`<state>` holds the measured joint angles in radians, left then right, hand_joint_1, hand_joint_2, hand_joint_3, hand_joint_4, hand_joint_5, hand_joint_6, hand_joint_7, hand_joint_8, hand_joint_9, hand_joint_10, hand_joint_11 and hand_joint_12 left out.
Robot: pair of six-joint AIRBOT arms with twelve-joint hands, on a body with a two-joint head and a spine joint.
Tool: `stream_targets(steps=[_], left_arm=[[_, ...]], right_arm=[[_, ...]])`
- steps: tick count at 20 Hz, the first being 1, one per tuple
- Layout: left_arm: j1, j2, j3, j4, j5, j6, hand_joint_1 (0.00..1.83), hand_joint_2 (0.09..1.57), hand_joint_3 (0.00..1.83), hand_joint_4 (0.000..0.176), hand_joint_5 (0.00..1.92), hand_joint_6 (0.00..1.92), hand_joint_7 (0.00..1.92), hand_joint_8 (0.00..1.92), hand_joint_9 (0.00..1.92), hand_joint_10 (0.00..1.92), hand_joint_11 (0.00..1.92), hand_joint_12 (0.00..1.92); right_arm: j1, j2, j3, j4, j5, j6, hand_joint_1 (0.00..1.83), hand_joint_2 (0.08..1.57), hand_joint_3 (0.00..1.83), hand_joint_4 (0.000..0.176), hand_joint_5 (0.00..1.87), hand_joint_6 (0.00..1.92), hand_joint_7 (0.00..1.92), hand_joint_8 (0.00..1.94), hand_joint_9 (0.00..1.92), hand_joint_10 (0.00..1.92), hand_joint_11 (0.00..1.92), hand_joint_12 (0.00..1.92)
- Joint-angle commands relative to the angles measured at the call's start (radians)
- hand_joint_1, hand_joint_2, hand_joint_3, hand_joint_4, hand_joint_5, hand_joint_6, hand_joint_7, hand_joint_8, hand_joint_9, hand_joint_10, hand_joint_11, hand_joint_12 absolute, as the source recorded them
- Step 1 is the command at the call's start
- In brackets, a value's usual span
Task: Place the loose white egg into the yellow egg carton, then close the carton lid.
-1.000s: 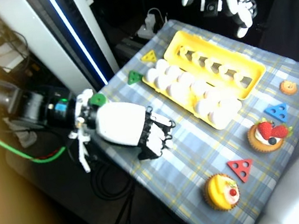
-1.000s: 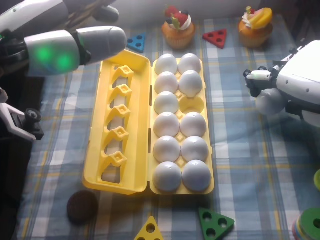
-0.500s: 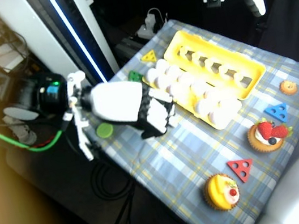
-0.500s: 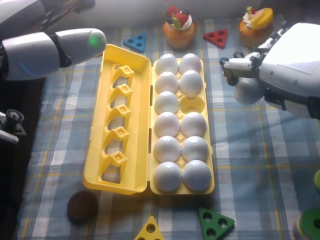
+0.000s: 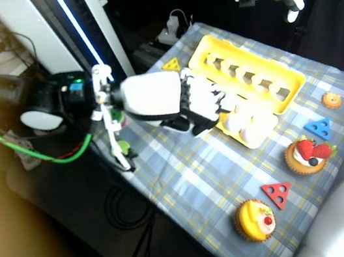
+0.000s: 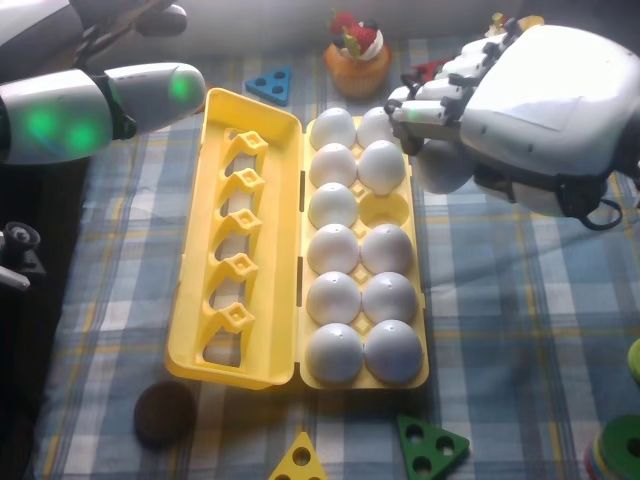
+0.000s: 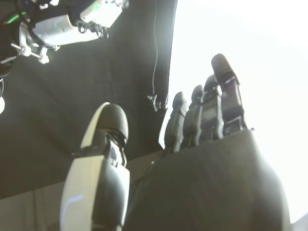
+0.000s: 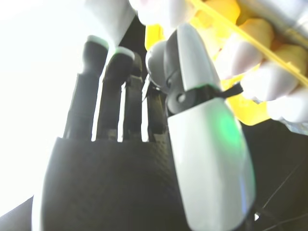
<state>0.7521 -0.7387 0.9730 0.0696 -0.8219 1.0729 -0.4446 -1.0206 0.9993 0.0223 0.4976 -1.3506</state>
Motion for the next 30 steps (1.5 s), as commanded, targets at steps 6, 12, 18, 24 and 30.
stream_targets(steps=[6, 12, 18, 24, 30], left_arm=[[-0.001, 0.002, 0.006, -0.035, -0.107, -0.002, 0.53, 1.28, 0.00, 0.039, 0.14, 0.00, 0.01, 0.00, 0.00, 0.00, 0.00, 0.66], [0.002, 0.003, 0.005, -0.042, -0.114, -0.002, 0.52, 1.28, 0.00, 0.042, 0.16, 0.00, 0.02, 0.00, 0.00, 0.00, 0.00, 0.70], [0.006, 0.006, 0.002, -0.046, -0.123, -0.002, 0.52, 1.28, 0.00, 0.047, 0.14, 0.01, 0.00, 0.00, 0.00, 0.00, 0.00, 0.48], [0.056, 0.038, -0.023, -0.077, -0.175, -0.027, 0.58, 1.32, 0.00, 0.002, 0.11, 0.00, 0.06, 0.00, 0.09, 0.03, 0.00, 0.89], [0.158, 0.024, 0.009, -0.122, -0.245, -0.203, 0.41, 1.37, 0.00, 0.002, 0.00, 0.00, 0.06, 0.00, 0.20, 0.03, 0.00, 1.09]], right_arm=[[0.037, -0.073, 0.041, -0.010, 0.084, -0.004, 1.12, 1.32, 0.00, 0.000, 0.61, 1.45, 0.65, 1.63, 0.53, 1.53, 0.47, 1.91], [0.039, -0.094, 0.058, -0.009, 0.052, 0.005, 1.05, 1.27, 0.00, 0.000, 0.17, 0.24, 0.23, 0.26, 0.09, 0.68, 0.01, 1.51], [0.039, -0.053, 0.035, -0.009, 0.071, 0.042, 1.19, 1.29, 0.00, 0.000, 0.00, 0.00, 0.00, 0.00, 0.00, 0.00, 0.00, 0.00], [0.019, 0.096, -0.066, -0.010, 0.141, 0.042, 0.79, 1.30, 0.01, 0.022, 0.00, 0.00, 0.00, 0.00, 0.00, 0.00, 0.00, 1.10], [-0.093, 0.239, -0.156, -0.009, 0.229, 0.042, 0.49, 1.30, 0.01, 0.032, 0.00, 0.00, 0.00, 0.00, 0.00, 0.00, 0.00, 0.71]])
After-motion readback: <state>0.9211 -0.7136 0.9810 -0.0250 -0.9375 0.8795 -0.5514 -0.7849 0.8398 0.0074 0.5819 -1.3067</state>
